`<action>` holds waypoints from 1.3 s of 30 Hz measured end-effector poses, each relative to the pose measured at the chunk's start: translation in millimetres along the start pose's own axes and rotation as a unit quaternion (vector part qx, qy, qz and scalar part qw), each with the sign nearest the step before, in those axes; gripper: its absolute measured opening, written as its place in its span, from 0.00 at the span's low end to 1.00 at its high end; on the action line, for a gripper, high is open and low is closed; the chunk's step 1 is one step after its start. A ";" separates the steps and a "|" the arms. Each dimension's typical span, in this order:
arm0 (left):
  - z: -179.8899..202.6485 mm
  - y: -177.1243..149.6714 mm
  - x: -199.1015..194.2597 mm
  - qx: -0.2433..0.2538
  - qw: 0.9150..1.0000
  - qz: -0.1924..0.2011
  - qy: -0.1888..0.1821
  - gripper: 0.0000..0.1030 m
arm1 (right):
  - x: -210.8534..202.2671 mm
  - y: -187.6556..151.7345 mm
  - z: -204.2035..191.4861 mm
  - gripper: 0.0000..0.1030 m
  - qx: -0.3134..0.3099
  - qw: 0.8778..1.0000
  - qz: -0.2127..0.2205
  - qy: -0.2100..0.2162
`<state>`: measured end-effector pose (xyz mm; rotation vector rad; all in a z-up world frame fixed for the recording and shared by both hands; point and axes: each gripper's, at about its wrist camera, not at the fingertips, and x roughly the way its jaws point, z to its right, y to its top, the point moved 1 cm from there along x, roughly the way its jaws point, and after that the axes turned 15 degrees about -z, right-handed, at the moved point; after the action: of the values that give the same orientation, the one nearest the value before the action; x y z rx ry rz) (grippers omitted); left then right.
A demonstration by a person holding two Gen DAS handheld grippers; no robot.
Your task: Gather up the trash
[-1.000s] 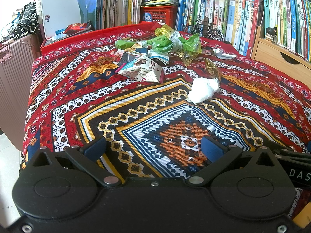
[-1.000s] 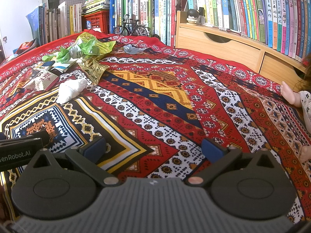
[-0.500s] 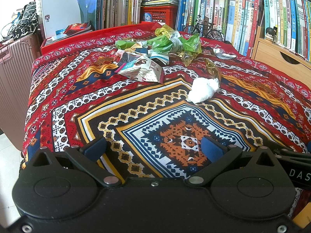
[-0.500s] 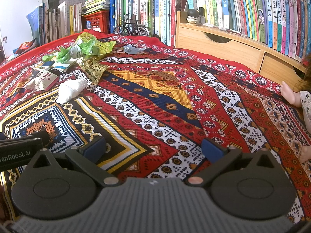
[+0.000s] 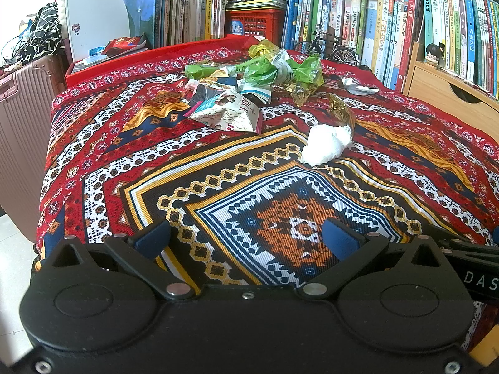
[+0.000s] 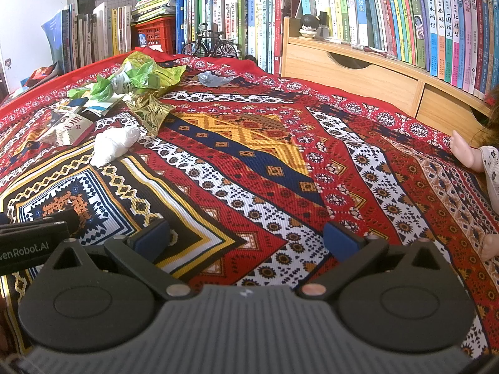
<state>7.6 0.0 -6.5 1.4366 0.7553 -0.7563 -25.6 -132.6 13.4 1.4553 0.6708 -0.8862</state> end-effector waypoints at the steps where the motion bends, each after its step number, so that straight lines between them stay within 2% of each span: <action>1: 0.0 0.0 0.0 0.000 1.000 0.000 0.000 1.00 | 0.1 0.0 0.0 1.00 0.000 1.000 0.000 0.000; 18: -0.3 0.0 -0.2 -0.002 1.000 0.000 -0.003 1.00 | 0.3 0.5 0.4 1.00 -0.001 1.000 0.000 -0.001; 22: -0.9 0.1 -0.5 0.000 1.000 0.001 -0.009 1.00 | 0.9 -0.9 2.0 1.00 0.003 1.000 0.000 -0.003; 25: -8.2 5.2 -1.4 0.021 0.999 -0.006 -0.030 1.00 | 1.0 0.1 1.9 1.00 0.017 1.000 -0.005 -0.010; 28: -24.2 21.4 -0.5 0.038 0.997 -0.025 -0.069 1.00 | -4.7 4.3 0.5 1.00 0.047 0.998 -0.024 -0.021; 30: -36.9 33.5 -1.3 0.037 0.995 -0.023 -0.088 1.00 | -9.2 3.7 1.2 1.00 0.075 0.997 -0.031 -0.016; 33: -56.9 56.1 -2.5 0.037 0.996 0.003 -0.079 1.00 | -20.0 2.7 1.5 1.00 0.119 0.993 -0.020 -0.005; 35: -66.6 75.3 0.8 0.049 0.996 0.003 -0.068 1.00 | -25.6 5.7 -4.1 1.00 0.127 0.992 -0.012 -0.019; 39: -83.2 113.7 15.9 0.062 0.995 -0.001 -0.080 1.00 | -37.0 20.7 -27.8 1.00 0.115 0.992 -0.001 -0.059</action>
<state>110.4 83.1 44.8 1.4650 0.5954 -0.9225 -24.6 -103.2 54.7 1.5925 0.4934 -1.0696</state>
